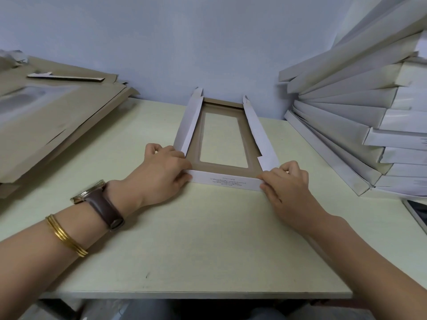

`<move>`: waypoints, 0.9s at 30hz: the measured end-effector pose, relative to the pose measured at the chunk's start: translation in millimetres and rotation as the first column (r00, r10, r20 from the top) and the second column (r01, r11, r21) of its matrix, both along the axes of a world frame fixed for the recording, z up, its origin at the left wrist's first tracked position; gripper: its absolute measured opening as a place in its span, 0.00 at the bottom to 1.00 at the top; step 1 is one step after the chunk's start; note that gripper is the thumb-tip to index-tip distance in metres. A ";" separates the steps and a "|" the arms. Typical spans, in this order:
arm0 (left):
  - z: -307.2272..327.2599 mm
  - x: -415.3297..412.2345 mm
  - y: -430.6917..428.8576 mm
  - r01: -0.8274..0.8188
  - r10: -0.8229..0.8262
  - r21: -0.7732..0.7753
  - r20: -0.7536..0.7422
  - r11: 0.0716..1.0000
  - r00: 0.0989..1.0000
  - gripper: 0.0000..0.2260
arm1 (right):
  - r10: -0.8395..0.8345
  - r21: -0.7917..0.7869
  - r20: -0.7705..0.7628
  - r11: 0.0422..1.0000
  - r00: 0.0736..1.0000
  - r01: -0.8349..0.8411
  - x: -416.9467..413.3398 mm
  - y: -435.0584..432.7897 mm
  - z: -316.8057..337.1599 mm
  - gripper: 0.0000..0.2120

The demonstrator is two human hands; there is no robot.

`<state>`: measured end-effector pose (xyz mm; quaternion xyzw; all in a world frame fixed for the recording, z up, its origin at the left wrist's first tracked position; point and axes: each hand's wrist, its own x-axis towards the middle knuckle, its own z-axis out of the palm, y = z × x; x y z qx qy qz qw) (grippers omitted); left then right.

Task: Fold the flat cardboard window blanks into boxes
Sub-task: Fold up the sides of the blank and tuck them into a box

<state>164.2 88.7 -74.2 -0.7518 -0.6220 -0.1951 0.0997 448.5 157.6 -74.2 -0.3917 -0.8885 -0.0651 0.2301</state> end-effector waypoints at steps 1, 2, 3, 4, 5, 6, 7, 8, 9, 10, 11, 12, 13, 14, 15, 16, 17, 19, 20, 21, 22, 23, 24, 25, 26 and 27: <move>0.9 3.8 1.1 0.012 -0.012 -0.009 -0.017 1.000 1.000 0.08 | 0.012 0.002 0.018 1.000 1.000 -0.012 -4.1 -1.5 1.6 0.05; 2.8 9.1 2.5 0.034 -0.035 -0.021 -0.029 0.999 0.999 0.09 | 0.029 -0.001 0.039 1.000 0.999 -0.029 -10.3 -2.5 3.3 0.06; 5.1 15.8 4.3 0.068 -0.070 -0.040 -0.029 0.997 0.997 0.09 | 0.049 -0.011 0.059 0.999 0.997 -0.049 -18.1 -3.8 5.1 0.07; 7.7 23.8 6.4 0.111 -0.112 -0.061 -0.013 0.992 0.994 0.08 | 0.075 -0.024 0.072 0.997 0.995 -0.073 -27.6 -5.1 7.3 0.09; 10.1 32.4 8.4 0.149 -0.148 -0.081 0.016 0.986 0.989 0.08 | 0.109 -0.032 0.076 0.994 0.991 -0.107 -37.7 -7.2 9.5 0.09; 11.8 41.4 10.0 0.168 -0.165 -0.096 0.045 0.981 0.985 0.08 | 0.148 -0.033 0.076 0.989 0.986 -0.146 -47.0 -9.8 11.1 0.09; 12.6 48.9 11.4 0.166 -0.161 -0.103 0.056 0.981 0.985 0.08 | 0.180 -0.028 0.079 0.984 0.980 -0.179 -55.3 -12.0 12.3 0.08; 13.2 54.1 12.8 0.148 -0.144 -0.105 0.044 0.983 0.989 0.08 | 0.194 -0.026 0.085 0.981 0.977 -0.192 -61.7 -13.5 12.9 0.08; 13.4 57.2 14.4 0.124 -0.123 -0.104 0.016 0.987 0.992 0.09 | 0.192 -0.031 0.093 0.981 0.977 -0.189 -65.5 -13.9 13.6 0.09; 13.5 58.2 15.6 0.105 -0.106 -0.106 -0.010 0.989 0.994 0.10 | 0.189 -0.038 0.100 0.982 0.977 -0.186 -66.9 -13.5 14.3 0.09; 13.5 57.7 16.2 0.097 -0.100 -0.110 -0.024 0.989 0.995 0.10 | 0.191 -0.041 0.104 0.981 0.976 -0.188 -67.0 -12.8 15.0 0.10; 14.1 56.9 16.4 0.097 -0.101 -0.116 -0.027 0.988 0.995 0.10 | 0.201 -0.042 0.102 0.979 0.974 -0.198 -66.2 -12.5 15.3 0.10; 15.0 56.0 16.4 0.101 -0.105 -0.119 -0.028 0.988 0.994 0.11 | 0.216 -0.047 0.097 0.976 0.972 -0.212 -65.4 -12.8 16.1 0.10; 16.0 55.7 16.3 0.102 -0.107 -0.121 -0.035 0.987 0.994 0.11 | 0.230 -0.055 0.093 0.973 0.969 -0.226 -64.6 -13.7 16.6 0.10; 16.9 55.7 16.2 0.100 -0.106 -0.121 -0.045 0.988 0.993 0.11 | 0.241 -0.061 0.095 0.970 0.966 -0.236 -63.8 -14.7 17.5 0.11; 17.6 56.0 16.0 0.094 -0.101 -0.122 -0.054 0.988 0.993 0.11 | 0.247 -0.065 0.097 0.968 0.964 -0.242 -62.3 -15.5 18.3 0.11; 18.0 56.3 16.0 0.088 -0.095 -0.123 -0.058 0.989 0.994 0.11 | 0.250 -0.066 0.097 0.967 0.963 -0.245 -60.3 -15.9 19.4 0.11; 18.3 55.9 15.7 0.078 -0.085 -0.128 -0.048 0.989 0.995 0.12 | 0.240 -0.064 0.117 0.970 0.964 -0.233 -54.4 -15.6 21.7 0.12; 18.1 55.5 15.3 0.079 -0.084 -0.130 -0.038 0.988 0.996 0.11 | 0.229 -0.061 0.135 0.973 0.964 -0.222 -50.6 -15.3 22.3 0.13; 17.7 55.2 14.8 0.082 -0.087 -0.130 -0.029 0.988 0.996 0.12 | 0.224 -0.048 0.143 0.974 0.964 -0.220 -46.5 -14.8 22.7 0.13; 17.6 54.9 13.9 0.086 -0.089 -0.132 -0.024 0.988 0.996 0.12 | 0.220 -0.032 0.141 0.975 0.965 -0.218 -41.9 -13.8 22.3 0.12; 17.7 54.4 13.0 0.086 -0.089 -0.136 -0.021 0.987 0.996 0.12 | 0.209 -0.025 0.143 0.978 0.968 -0.207 -37.4 -13.1 21.9 0.12; 18.0 53.9 12.1 0.083 -0.086 -0.141 -0.017 0.987 0.996 0.12 | 0.195 -0.026 0.151 0.981 0.969 -0.193 -32.8 -11.9 21.6 0.13; 18.1 53.2 11.6 0.081 -0.084 -0.144 -0.014 0.986 0.996 0.12 | 0.185 -0.028 0.156 0.983 0.970 -0.182 -27.8 -10.1 21.3 0.13; 18.1 52.5 11.3 0.081 -0.084 -0.147 -0.015 0.986 0.996 0.12 | 0.177 -0.029 0.158 0.984 0.972 -0.175 -22.7 -8.0 21.0 0.14; 18.1 51.8 11.2 0.082 -0.085 -0.148 -0.016 0.986 0.996 0.12 | 0.168 -0.030 0.159 0.986 0.973 -0.165 -17.5 -6.1 21.0 0.14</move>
